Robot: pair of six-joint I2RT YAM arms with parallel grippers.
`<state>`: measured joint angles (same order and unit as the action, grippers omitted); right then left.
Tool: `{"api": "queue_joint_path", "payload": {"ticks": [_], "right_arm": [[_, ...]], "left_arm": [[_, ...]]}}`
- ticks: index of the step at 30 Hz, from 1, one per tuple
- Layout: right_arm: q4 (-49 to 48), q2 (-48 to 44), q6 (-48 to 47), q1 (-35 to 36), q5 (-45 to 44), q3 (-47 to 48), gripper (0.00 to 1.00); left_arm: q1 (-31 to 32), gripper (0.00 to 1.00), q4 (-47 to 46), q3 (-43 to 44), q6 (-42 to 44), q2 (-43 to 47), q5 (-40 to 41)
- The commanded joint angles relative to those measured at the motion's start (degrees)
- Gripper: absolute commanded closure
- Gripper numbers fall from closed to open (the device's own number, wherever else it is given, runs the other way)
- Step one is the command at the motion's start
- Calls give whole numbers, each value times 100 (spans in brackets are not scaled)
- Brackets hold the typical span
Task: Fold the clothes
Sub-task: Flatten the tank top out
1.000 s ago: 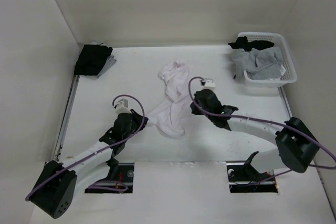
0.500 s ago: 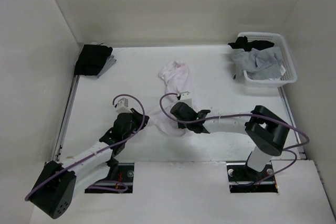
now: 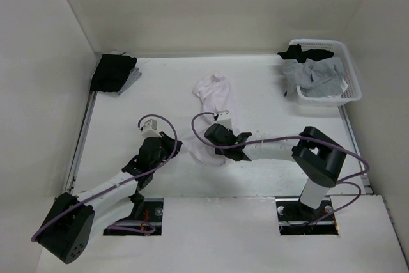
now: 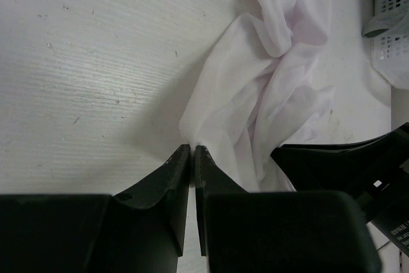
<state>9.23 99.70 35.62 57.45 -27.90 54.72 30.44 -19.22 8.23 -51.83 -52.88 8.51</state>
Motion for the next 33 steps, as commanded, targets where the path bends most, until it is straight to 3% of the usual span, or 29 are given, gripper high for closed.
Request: {"api": "queue_joint_path", "payload": {"ticks": [1,10,13,16,27,33], "right_arm": [[78,76,16,34,-321,188,77],[175,225,-99,34,-339,258,77],[175,243,-81,34,-365,267,88],[70,-125,15,34,-628,92,91],[-247,-2989,314,34,-884,-1217,94],[33,-5492,227,112,-1270,-1500,100]], "left_arm": [[19,94,-354,-6,51,32,-60],[2,94,-319,21,68,85,-60],[2,94,-310,30,68,85,-60],[2,94,-284,65,68,103,-69],[2,94,120,530,173,612,-25],[-95,96,813,1530,498,1525,115]]}}
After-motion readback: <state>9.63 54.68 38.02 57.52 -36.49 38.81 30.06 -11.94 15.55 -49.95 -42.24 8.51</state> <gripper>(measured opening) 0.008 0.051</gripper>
